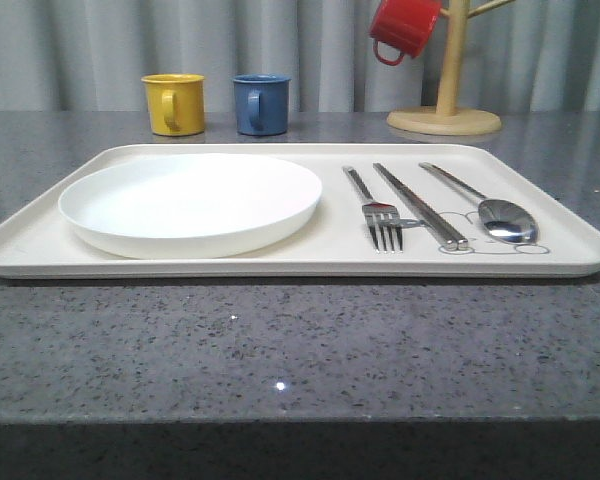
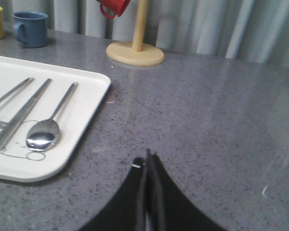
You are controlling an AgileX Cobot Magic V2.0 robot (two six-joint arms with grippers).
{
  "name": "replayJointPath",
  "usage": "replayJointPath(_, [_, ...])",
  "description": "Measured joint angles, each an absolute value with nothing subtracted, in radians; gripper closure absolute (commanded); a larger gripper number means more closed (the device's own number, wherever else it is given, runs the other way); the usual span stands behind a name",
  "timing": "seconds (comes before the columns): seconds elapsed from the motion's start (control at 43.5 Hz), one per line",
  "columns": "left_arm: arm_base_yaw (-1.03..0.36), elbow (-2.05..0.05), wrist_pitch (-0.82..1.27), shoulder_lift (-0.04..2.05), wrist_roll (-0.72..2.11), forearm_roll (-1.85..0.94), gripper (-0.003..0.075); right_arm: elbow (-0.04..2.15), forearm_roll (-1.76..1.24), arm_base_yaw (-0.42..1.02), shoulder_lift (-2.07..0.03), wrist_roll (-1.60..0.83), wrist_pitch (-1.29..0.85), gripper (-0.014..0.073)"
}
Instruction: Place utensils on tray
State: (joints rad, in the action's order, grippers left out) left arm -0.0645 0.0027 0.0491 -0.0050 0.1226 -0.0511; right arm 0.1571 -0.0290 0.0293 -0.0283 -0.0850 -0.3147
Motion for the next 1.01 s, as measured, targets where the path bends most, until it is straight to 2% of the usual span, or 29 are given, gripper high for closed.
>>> replayJointPath(0.184, [-0.064, 0.003, 0.049, -0.005, 0.123, -0.051, 0.0738, -0.023, -0.029, -0.016, 0.010, -0.085, -0.131, 0.0662])
replayJointPath(0.552, [-0.064, 0.003, 0.047, -0.005, 0.124, -0.051, 0.0738, -0.027, -0.037, -0.016, 0.010, -0.019, -0.040, 0.0662])
replayJointPath(1.011, [-0.064, 0.003, 0.047, -0.005, 0.124, -0.051, 0.0738, -0.027, -0.037, -0.016, 0.010, 0.042, -0.038, 0.0662])
